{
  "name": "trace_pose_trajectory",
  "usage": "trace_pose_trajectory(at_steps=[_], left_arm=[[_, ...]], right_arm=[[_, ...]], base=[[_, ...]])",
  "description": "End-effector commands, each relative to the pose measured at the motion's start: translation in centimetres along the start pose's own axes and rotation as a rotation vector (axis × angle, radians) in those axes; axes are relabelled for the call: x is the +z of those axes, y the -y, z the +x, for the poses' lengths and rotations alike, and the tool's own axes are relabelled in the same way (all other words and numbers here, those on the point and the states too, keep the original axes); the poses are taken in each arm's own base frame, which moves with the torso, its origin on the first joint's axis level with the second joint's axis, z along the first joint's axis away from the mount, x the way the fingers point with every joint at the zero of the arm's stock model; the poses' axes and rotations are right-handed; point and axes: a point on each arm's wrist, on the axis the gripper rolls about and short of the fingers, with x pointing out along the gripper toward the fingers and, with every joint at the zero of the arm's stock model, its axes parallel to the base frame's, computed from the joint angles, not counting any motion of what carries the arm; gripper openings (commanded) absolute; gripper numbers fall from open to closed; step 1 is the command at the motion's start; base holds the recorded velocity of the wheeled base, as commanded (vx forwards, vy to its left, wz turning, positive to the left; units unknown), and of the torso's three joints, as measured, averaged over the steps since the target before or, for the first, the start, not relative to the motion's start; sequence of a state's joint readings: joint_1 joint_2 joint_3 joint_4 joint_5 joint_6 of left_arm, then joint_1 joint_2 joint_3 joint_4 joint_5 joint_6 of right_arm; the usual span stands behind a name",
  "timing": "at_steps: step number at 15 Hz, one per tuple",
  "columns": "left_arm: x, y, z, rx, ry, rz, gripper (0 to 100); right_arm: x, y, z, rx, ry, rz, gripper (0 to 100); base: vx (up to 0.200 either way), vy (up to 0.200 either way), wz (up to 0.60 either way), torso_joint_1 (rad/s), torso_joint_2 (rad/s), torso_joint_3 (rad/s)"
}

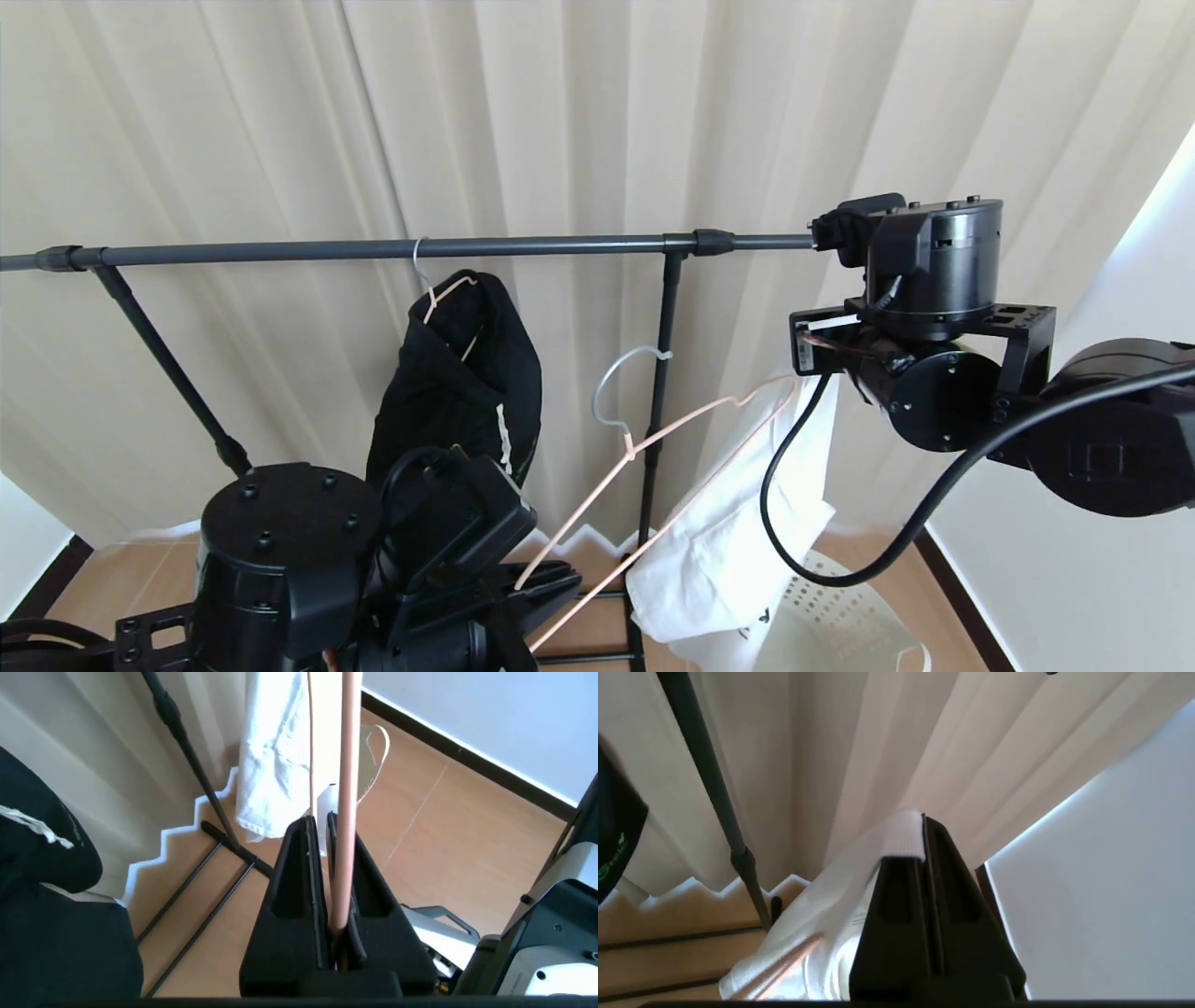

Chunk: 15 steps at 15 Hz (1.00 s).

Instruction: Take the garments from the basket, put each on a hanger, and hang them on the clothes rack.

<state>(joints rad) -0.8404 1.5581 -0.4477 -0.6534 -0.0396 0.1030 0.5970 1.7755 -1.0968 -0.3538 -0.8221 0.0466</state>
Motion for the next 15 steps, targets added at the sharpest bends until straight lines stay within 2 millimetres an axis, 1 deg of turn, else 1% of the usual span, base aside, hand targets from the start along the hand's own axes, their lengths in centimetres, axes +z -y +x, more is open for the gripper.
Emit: trace_pose_trajectory(at_steps=[1, 3, 6, 8, 11, 15], left_arm=[[-0.1, 0.2, 0.0, -0.008, -0.004, -0.005, 0], [0.1, 0.3, 0.2, -0.013, -0.001, -0.029, 0], [0.3, 0.3, 0.5, -0.01, -0.001, -0.06, 0], [0.7, 0.2, 0.8, -0.002, 0.012, -0.066, 0], [0.8, 0.2, 1.0, -0.004, 0.012, -0.066, 0], [0.8, 0.3, 1.0, -0.011, 0.02, -0.063, 0]], right_arm=[[0.0, -0.5, 0.9, -0.008, -0.004, 0.016, 0], [0.1, -0.7, 1.0, -0.011, -0.002, 0.034, 0], [0.2, -0.4, 0.6, -0.006, 0.004, 0.04, 0], [0.1, -0.4, 0.5, -0.005, 0.001, 0.036, 0], [0.0, -0.5, 0.5, -0.004, -0.002, 0.032, 0], [-0.1, -1.0, 1.0, -0.002, 0.001, 0.044, 0]], base=[[0.0, 0.0, 0.0, 0.0, 0.0, 0.0], [0.0, 0.0, 0.0, 0.0, 0.0, 0.0], [0.0, 0.0, 0.0, 0.0, 0.0, 0.0], [0.0, 0.0, 0.0, 0.0, 0.0, 0.0], [0.0, 0.0, 0.0, 0.0, 0.0, 0.0], [0.0, 0.0, 0.0, 0.0, 0.0, 0.0]])
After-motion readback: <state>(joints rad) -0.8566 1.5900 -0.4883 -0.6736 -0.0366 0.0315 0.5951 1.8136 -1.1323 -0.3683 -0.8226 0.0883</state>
